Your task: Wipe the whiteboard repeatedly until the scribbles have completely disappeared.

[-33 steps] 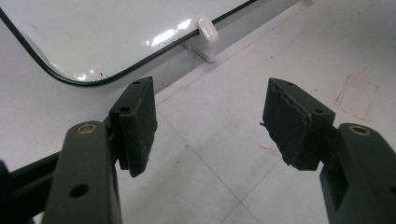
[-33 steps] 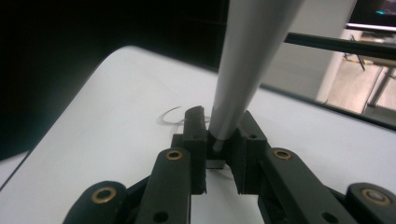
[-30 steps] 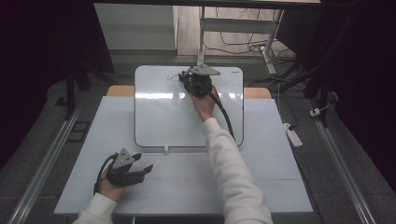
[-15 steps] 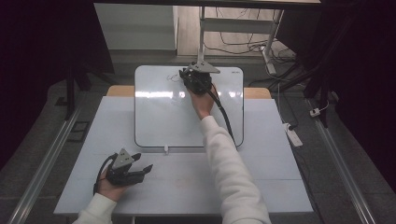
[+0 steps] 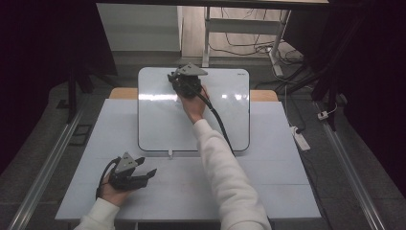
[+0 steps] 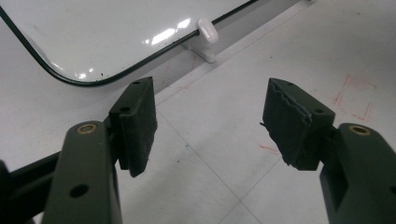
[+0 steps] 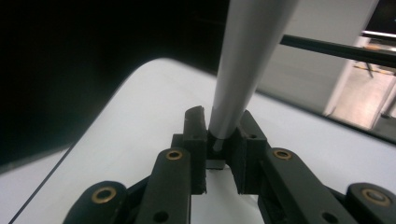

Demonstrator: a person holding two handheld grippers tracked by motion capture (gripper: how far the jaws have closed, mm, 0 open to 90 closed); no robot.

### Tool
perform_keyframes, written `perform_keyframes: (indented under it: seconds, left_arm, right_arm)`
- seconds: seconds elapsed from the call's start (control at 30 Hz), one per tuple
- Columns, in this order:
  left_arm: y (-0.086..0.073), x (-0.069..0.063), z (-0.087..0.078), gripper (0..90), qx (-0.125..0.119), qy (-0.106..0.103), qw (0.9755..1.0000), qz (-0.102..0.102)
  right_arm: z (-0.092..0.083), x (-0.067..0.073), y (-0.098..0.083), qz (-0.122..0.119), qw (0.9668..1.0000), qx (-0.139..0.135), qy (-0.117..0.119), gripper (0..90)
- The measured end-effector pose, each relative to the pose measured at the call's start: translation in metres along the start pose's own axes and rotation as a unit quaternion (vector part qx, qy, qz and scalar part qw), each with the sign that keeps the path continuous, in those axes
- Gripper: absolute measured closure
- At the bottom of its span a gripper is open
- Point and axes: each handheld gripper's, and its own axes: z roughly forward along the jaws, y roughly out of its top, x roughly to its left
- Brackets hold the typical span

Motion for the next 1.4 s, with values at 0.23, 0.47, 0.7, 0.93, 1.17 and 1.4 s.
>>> perform_keyframes:
  seconds: [0.23,0.47,0.7,0.93,1.17,1.4]
  left_arm:
    - [0.0,-0.001,-0.001,35.5,-0.002,0.002,1.0,0.0]
    - [0.0,-0.002,0.0,35.5,0.001,0.003,1.0,0.002]
    - [0.0,-0.001,0.001,35.5,0.001,0.002,1.0,0.0]
    - [0.0,-0.001,-0.001,35.5,-0.001,0.003,1.0,0.0]
    - [0.0,-0.001,-0.001,35.5,-0.002,0.004,1.0,-0.001]
    - [0.0,0.0,0.0,35.5,-0.001,0.002,1.0,0.0]
  right_arm:
    - [-0.006,-0.017,0.004,0.032,0.9991,-0.014,-0.026,77.7]
    - [-0.001,-0.004,0.001,-0.005,1.0,0.002,0.003,77.7]
    - [0.0,-0.008,0.002,0.014,0.9999,-0.01,0.004,77.7]
    - [-0.003,-0.014,0.003,0.015,0.9995,-0.019,-0.018,77.7]
    - [-0.002,-0.008,0.001,-0.009,0.9999,-0.009,-0.001,77.7]
    - [-0.009,-0.013,0.001,0.001,0.9998,-0.009,-0.018,77.7]
